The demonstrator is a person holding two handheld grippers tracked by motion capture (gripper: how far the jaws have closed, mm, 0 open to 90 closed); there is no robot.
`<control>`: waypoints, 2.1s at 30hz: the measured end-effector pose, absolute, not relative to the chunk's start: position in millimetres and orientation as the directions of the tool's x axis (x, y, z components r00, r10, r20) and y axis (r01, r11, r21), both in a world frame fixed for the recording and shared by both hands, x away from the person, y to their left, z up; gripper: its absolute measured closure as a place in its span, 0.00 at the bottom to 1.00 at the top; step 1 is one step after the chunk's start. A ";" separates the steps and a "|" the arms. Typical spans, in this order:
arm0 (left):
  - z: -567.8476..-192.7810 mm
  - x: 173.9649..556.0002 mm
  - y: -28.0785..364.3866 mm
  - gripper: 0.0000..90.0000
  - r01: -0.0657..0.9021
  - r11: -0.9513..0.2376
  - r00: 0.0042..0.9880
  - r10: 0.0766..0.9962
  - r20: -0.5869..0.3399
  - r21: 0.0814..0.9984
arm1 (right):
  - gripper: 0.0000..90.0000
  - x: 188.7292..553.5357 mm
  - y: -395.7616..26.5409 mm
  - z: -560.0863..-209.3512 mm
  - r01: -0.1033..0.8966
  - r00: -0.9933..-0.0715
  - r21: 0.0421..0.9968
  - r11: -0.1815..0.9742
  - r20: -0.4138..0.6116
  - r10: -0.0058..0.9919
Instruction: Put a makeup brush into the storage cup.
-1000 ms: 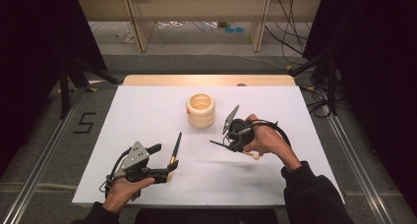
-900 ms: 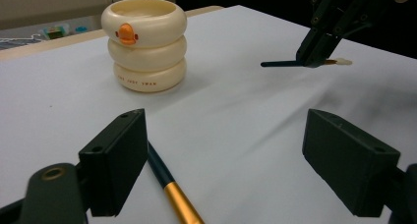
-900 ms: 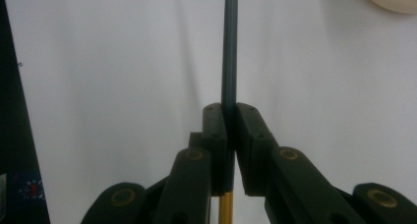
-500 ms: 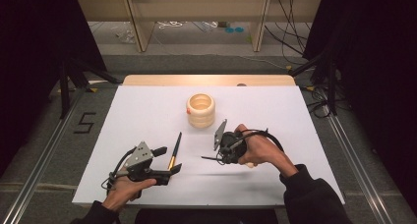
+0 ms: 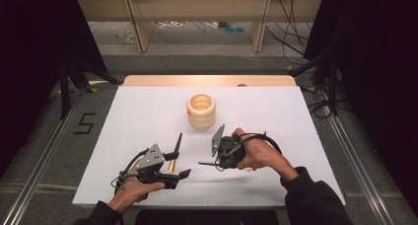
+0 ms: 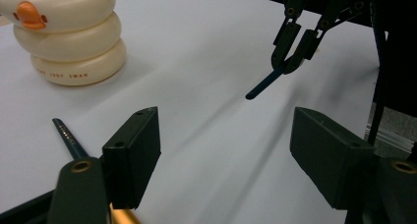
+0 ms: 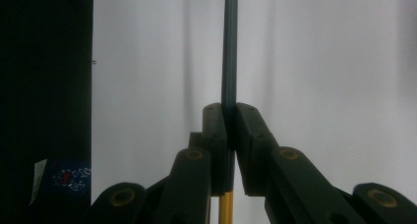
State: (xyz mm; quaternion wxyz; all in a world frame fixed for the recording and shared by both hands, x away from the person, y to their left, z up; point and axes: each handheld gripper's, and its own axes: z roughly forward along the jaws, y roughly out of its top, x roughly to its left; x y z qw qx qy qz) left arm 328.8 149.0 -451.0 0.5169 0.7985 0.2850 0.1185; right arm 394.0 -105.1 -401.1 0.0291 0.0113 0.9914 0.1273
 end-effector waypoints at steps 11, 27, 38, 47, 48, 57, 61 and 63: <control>-450.9 332.1 138.9 0.40 0.361 -0.358 0.846 0.515 -0.141 0.861 | 0.93 382.9 -93.9 -407.6 -0.067 -0.997 0.220 0.973 -0.057 -0.056; -452.3 335.2 113.7 0.52 0.392 -0.519 0.890 0.422 -0.172 0.759 | 0.93 367.9 -78.1 -416.4 -0.140 -0.990 0.162 0.977 -0.052 -0.133; -456.2 340.3 104.0 0.64 0.466 -0.541 0.879 0.376 -0.294 0.700 | 0.93 363.8 -73.8 -416.4 -0.185 -0.983 0.168 0.968 -0.041 -0.180; -458.0 346.6 104.5 0.70 0.551 -0.498 0.834 0.355 -0.422 0.669 | 0.93 360.2 -72.4 -414.8 -0.198 -0.980 0.160 0.967 -0.070 -0.189; -458.3 347.1 104.6 0.71 0.557 -0.499 0.830 0.358 -0.427 0.664 | 0.93 360.8 -72.3 -415.1 -0.202 -0.979 0.164 0.966 -0.062 -0.194; -460.2 348.0 101.4 0.74 0.585 -0.506 0.811 0.371 -0.452 0.634 | 0.93 357.8 -70.3 -415.7 -0.197 -0.979 0.163 0.967 -0.082 -0.186; -460.6 351.2 101.2 0.76 0.556 -0.533 0.831 0.355 -0.428 0.638 | 0.93 357.7 -69.9 -414.8 -0.213 -0.976 0.154 0.965 -0.074 -0.203; -461.3 352.6 101.2 0.78 0.535 -0.547 0.845 0.347 -0.407 0.644 | 0.93 358.3 -69.5 -414.8 -0.225 -0.974 0.158 0.962 -0.079 -0.215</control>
